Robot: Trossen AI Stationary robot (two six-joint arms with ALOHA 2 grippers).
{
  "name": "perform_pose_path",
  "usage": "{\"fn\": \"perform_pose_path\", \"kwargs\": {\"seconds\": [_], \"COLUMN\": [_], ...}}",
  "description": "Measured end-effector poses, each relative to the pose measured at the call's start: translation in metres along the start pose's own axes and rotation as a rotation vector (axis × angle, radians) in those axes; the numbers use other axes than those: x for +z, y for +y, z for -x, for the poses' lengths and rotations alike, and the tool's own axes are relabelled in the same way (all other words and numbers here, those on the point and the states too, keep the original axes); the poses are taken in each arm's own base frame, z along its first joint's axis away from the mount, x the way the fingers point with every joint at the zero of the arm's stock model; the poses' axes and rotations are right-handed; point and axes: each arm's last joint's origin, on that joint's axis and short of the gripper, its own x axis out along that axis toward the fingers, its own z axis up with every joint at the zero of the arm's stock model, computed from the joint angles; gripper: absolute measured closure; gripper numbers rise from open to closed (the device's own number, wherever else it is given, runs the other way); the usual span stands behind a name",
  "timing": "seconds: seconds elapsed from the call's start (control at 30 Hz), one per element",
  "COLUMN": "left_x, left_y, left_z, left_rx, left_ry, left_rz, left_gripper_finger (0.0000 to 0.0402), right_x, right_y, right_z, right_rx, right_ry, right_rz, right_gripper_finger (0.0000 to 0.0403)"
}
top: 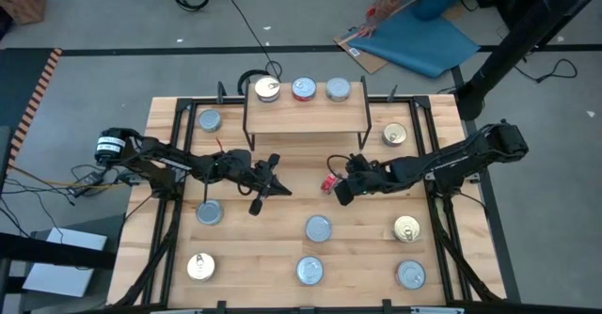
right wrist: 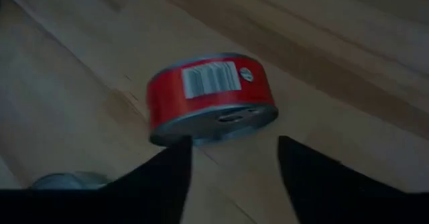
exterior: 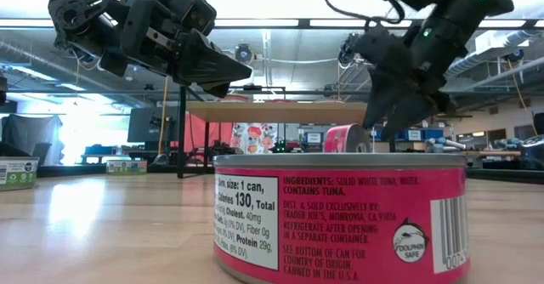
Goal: Stack canned seafood by type on shelf
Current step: Stack the red tuna can on top of the other red tuna can on the shelf
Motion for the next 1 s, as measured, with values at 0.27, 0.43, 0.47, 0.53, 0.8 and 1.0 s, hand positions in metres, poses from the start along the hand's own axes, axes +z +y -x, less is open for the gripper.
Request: {"fn": "perform_pose_path", "kwargs": {"seconds": [0.27,0.43,0.47,0.53,0.8,1.0], "left_x": [0.000,0.000,0.000,0.000,0.000,-0.001], "left_y": [0.000,0.000,0.000,0.000,0.000,0.000], "left_z": [0.000,0.000,0.000,0.000,0.000,0.000], "left_rx": [0.000,0.000,0.000,0.000,0.000,-0.001], "left_ry": [0.000,0.000,0.000,0.000,0.001,0.010], "left_rz": [-0.001,-0.001,-0.001,-0.001,-0.001,0.002], "left_gripper_finger": [0.0401,0.0401,0.0401,0.0401,0.0401,0.0401], "right_x": [-0.003,0.003,0.005,0.010,0.033,0.037], "right_y": [0.004,0.000,-0.002,-0.004,-0.020,-0.011], "right_z": [-0.031,-0.039,-0.040,-0.040,-0.012,0.013], "right_rx": [-0.041,-0.082,-0.088,-0.097,-0.126,-0.006], "right_ry": [-0.027,-0.061,-0.065,-0.070,-0.087,-0.143], "right_rz": [0.090,0.132,0.141,0.173,0.273,0.127], "right_gripper_finger": [0.0370,0.0383,0.0374,0.0357,0.0306,0.0258]}}
